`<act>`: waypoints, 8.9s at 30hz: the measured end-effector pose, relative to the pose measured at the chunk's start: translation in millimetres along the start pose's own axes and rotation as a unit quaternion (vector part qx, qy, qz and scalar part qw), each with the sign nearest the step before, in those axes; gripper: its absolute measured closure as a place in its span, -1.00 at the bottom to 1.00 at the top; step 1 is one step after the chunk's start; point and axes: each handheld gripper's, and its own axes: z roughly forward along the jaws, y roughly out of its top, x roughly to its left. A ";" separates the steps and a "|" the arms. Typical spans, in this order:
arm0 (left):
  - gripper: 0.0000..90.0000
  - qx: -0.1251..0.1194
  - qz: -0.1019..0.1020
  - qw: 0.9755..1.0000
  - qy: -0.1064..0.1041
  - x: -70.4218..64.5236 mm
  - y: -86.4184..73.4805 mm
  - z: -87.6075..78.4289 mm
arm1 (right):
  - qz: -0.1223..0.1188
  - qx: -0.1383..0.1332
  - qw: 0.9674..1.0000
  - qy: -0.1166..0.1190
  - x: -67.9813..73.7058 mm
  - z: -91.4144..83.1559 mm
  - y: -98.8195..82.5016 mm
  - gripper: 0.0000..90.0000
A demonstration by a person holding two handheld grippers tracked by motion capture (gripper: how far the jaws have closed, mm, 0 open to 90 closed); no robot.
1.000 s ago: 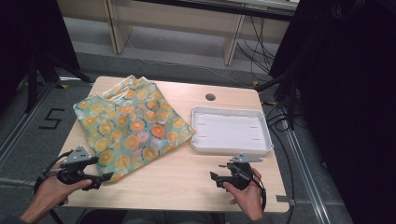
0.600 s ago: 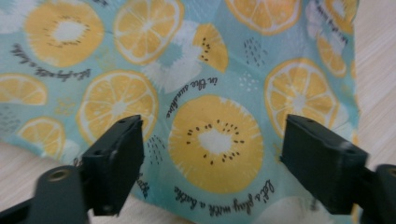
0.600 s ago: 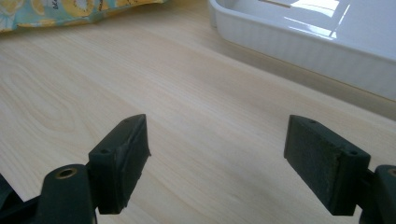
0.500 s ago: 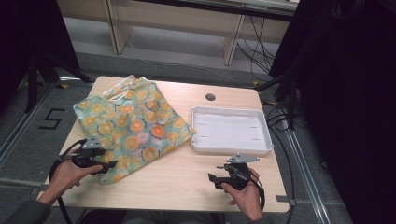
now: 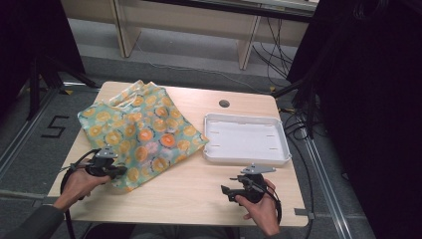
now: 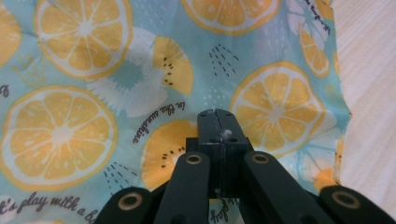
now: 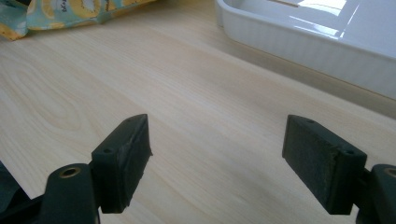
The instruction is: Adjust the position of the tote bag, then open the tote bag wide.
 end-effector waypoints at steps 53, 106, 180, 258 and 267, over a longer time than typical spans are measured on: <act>0.99 0.099 0.114 0.988 -0.040 -63.9 -10.8 -24.4 | -0.023 0.015 0.999 0.036 14.7 28.1 20.0 -0.36; -0.25 0.009 -0.039 0.998 0.049 -7.3 9.2 -69.9 | -0.053 0.062 0.994 0.077 63.6 47.0 18.1 -0.43; 0.18 -0.006 0.036 0.995 -0.088 -117.0 74.9 5.4 | -0.189 0.059 0.980 -0.008 33.2 159.4 198.7 0.92; -0.52 -0.095 -0.029 0.995 -0.023 -61.0 -0.2 -102.2 | -0.276 -0.019 0.944 0.182 122.2 64.4 107.1 1.00; -0.64 -0.047 0.009 0.999 -0.015 -66.8 -12.1 -90.5 | -0.274 -0.028 0.947 0.165 114.6 64.3 117.5 1.00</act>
